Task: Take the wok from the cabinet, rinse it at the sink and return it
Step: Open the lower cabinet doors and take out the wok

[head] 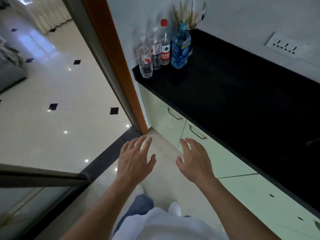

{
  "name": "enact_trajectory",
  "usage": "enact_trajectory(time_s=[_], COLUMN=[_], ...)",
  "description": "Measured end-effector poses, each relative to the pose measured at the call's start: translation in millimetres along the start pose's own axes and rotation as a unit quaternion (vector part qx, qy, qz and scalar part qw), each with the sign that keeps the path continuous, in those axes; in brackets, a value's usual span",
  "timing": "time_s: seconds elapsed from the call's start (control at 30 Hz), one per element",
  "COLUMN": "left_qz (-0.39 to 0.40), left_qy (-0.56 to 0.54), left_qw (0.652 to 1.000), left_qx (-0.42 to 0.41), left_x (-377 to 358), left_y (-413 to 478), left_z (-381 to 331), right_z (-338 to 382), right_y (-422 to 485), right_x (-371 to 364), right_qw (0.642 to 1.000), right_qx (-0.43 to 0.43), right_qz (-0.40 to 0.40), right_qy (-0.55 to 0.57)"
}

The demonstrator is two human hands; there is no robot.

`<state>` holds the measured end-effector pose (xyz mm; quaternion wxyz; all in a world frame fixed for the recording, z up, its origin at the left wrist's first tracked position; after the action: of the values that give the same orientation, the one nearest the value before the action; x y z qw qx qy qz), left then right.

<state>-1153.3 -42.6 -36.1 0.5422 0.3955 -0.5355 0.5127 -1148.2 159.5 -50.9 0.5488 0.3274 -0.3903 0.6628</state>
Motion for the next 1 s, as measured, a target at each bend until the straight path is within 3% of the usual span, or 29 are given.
enact_trajectory(time_s=[0.33, 0.67, 1.0], left_qz=[0.014, 0.045, 0.076], left_qy=[0.002, 0.041, 0.054], left_qw=[0.988, 0.921, 0.902], left_qx=[-0.156, -0.384, -0.422], left_x=[-14.9, -40.3, -96.1], left_y=[139.3, 244.7, 288.7], left_z=[27.9, 27.4, -18.1], right_z=[-20.7, -7.7, -39.8], right_y=[71.1, 106.0, 155.4], right_x=[-8.5, -32.6, -76.6], right_qw=[0.981, 0.931, 0.905], right_qx=[-0.185, -0.349, -0.400], right_qz=[-0.052, -0.088, -0.083], right_qy=[0.022, 0.050, 0.115])
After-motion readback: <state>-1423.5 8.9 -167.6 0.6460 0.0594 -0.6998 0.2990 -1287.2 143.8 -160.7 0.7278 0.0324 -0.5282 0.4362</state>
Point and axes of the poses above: each hand's wrist, its own y-axis towards the middle knuckle, its own x-axis out of the back of the hand, z = x × y, the point moved 2 cm from there along y, towards the middle knuckle, and after that the axes turned 13 degrees about y, right-handed, at the moved point
